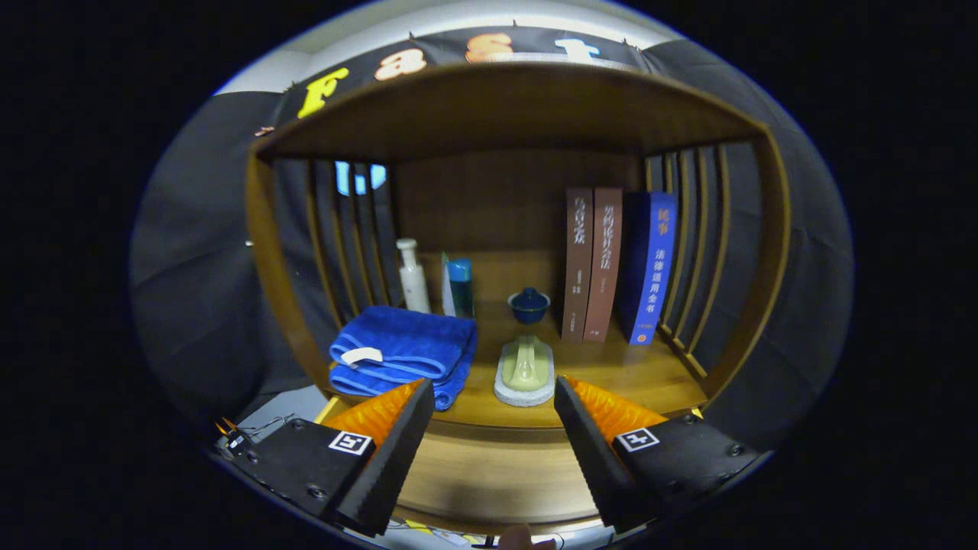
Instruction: Pull open the drawer, take out the items inside it, and place them on the countertop above the cabinet.
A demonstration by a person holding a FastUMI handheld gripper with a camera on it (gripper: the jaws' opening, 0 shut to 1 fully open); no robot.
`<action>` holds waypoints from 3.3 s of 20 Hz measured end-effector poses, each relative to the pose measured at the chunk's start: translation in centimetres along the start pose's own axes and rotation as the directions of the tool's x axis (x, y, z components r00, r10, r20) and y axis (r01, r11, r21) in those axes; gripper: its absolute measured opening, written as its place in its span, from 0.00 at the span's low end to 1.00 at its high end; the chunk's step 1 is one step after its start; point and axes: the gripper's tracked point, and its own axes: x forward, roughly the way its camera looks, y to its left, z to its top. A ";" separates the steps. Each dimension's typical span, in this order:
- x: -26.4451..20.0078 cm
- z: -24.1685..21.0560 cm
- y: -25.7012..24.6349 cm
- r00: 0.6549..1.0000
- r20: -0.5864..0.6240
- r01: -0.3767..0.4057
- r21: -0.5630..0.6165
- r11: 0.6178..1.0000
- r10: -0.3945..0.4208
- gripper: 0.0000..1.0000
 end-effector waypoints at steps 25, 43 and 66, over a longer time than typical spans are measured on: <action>-4.8 -22.5 -0.1 0.987 0.135 0.087 0.032 0.996 -0.090 1.00; 3.1 -19.3 -1.0 0.974 0.160 0.172 -0.047 0.984 -0.163 0.99; 9.7 -17.7 -1.7 0.978 0.121 0.180 -0.056 0.982 -0.172 0.99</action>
